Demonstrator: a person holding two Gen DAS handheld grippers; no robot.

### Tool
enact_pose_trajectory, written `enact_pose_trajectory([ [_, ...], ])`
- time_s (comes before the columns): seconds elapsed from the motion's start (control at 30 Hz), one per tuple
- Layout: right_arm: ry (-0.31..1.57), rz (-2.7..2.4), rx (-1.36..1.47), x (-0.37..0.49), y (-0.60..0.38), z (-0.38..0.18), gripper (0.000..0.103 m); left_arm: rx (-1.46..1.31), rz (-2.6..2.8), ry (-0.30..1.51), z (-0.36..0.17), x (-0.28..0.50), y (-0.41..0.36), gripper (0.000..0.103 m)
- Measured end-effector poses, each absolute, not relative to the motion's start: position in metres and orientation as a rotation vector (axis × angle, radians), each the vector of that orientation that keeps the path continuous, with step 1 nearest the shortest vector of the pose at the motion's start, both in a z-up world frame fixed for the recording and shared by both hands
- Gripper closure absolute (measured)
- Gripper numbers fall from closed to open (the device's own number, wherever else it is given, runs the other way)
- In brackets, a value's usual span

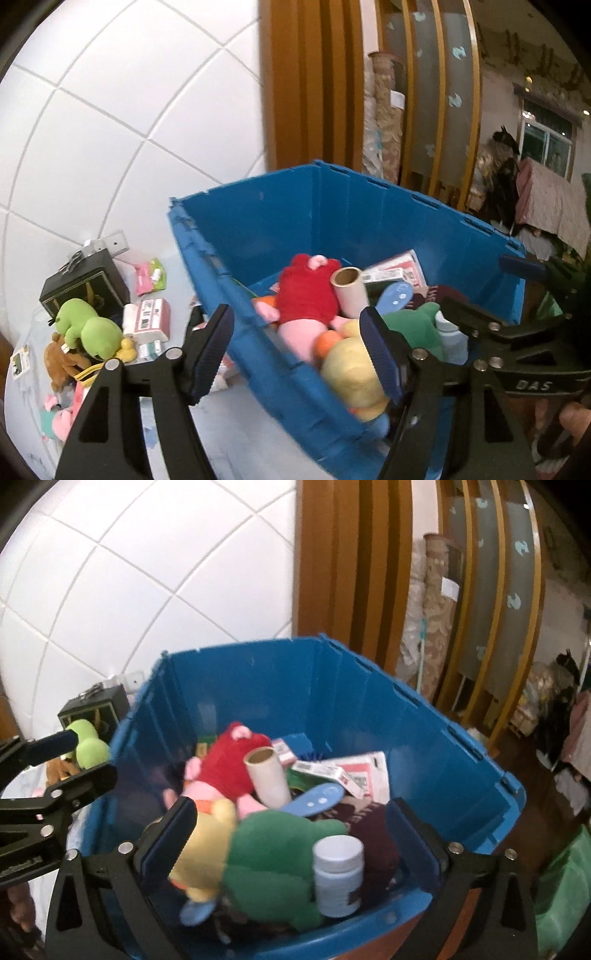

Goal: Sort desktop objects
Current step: 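Move both grippers away from the crate back over the table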

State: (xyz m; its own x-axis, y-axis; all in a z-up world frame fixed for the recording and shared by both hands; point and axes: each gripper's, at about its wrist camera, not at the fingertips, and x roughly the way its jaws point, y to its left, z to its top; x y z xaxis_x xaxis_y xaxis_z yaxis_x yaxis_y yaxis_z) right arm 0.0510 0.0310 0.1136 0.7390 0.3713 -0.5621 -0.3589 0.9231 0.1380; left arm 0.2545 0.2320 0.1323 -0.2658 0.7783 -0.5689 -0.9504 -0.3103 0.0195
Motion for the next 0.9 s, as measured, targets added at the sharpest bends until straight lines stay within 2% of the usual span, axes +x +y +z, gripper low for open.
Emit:
enact_pose_trajectory([
  [0.3, 0.533, 0.419, 0.033, 0.007, 0.081, 0.148, 0.0, -0.571, 1.873, 0.382, 0.131, 0.202, 0.174, 0.033],
  [0.53, 0.496, 0.467, 0.027, -0.025, 0.138, 0.164, 0.0, -0.657, 1.934, 0.377, 0.108, 0.139, 0.127, 0.033],
  [0.9, 0.555, 0.541, 0.037, -0.038, 0.243, 0.143, 0.0, -0.847, 2.033, 0.41, 0.049, 0.042, 0.069, 0.033],
])
